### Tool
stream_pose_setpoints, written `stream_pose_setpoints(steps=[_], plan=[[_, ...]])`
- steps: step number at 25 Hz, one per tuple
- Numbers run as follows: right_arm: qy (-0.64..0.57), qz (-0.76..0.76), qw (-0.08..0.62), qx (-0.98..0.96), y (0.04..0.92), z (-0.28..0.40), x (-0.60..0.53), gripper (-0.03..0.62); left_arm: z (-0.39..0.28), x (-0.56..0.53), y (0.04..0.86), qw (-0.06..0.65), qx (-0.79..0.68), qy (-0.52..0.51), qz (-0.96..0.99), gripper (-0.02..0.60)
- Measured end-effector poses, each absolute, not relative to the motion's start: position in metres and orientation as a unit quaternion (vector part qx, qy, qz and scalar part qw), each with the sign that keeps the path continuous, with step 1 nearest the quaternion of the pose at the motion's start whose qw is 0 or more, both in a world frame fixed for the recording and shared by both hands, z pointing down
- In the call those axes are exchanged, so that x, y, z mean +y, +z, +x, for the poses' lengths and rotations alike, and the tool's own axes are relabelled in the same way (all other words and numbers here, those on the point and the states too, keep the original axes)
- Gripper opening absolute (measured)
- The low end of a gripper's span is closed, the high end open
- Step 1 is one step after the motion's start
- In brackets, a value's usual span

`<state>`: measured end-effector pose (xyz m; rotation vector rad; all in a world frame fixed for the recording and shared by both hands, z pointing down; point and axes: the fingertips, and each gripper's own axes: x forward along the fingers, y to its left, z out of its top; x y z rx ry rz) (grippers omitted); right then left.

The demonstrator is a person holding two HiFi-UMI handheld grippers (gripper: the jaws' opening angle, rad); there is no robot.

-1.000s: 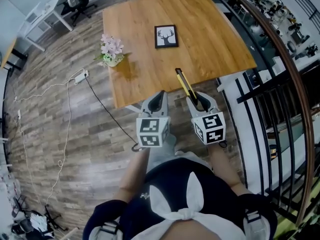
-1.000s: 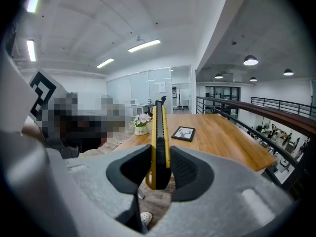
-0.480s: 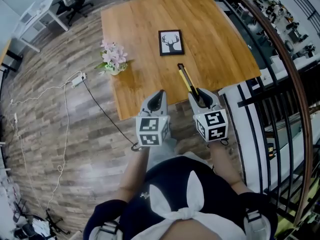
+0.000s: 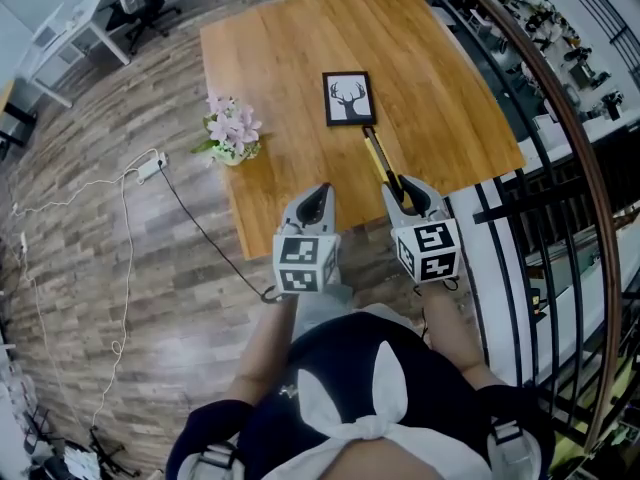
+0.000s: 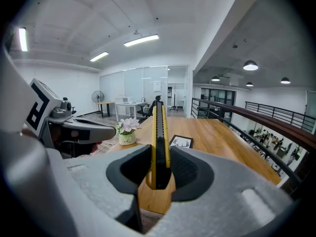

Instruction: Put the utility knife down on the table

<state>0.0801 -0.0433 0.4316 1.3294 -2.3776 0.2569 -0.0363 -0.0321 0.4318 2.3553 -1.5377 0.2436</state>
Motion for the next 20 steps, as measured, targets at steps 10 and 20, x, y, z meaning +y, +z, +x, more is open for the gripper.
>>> stream_pose_setpoints(steps=[10,20], plan=[[0.095,0.493,0.208,-0.839,0.439,0.076,-0.062,0.117,-0.050,-0.052,0.450,0.176,-0.527,0.092,0.826,0.008],[0.108,0.492,0.219,-0.835,0.456,0.077,-0.071,0.117,-0.049,-0.055,0.470,0.198,-0.515,0.109,0.827,0.008]])
